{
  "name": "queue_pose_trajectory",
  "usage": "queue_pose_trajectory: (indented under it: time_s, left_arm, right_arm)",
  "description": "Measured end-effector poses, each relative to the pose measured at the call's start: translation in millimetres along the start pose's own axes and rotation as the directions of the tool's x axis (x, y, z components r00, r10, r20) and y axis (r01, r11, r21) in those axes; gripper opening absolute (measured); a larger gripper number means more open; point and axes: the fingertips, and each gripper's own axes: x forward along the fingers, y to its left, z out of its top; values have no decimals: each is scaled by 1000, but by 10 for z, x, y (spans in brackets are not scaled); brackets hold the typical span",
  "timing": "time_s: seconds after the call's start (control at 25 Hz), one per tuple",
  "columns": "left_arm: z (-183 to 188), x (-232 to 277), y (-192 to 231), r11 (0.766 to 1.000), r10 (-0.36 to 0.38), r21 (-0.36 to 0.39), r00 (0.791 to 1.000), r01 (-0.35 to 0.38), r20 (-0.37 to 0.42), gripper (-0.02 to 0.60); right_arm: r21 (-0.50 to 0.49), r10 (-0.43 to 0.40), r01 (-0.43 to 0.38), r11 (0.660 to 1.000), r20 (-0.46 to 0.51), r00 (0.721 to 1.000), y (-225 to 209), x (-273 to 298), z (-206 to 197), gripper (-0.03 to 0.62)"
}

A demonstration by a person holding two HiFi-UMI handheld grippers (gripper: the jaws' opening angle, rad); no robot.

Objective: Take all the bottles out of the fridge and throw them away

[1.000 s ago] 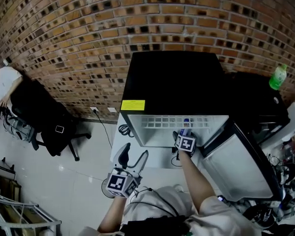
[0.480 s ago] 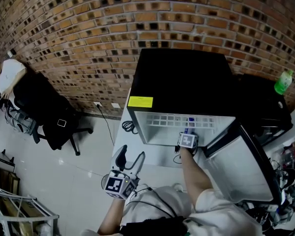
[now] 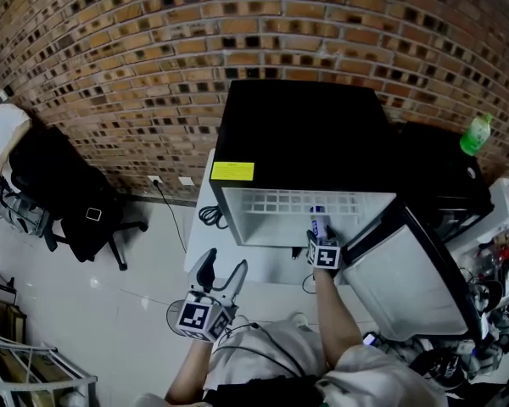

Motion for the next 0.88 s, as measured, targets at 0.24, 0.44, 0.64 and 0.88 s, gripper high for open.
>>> queue_pose_trajectory:
  time_s: [0.24,0.44,0.64,0.88]
  left_arm:
    - [38,25,-11,1000,-11,-15,1000,11,13,308]
    - [-161,-76,108,999,22,-30,1000,-23,-21,308]
    - [-171,-148,182,999,29,-31,999,-30,-17,308]
    - [-126,-280,331,995,99,-29,995,-99,17,308]
  right_arm:
    - [-73,39,-27,997,167,985,92,-323,473,282]
    - [-115,47,-26,993,184,982,103,-421,413,280]
    - [-181,105,-61,981,241,965,328,-737,709,279]
    - [-335,310,-215,917,261,914,987,-1300,1018,279]
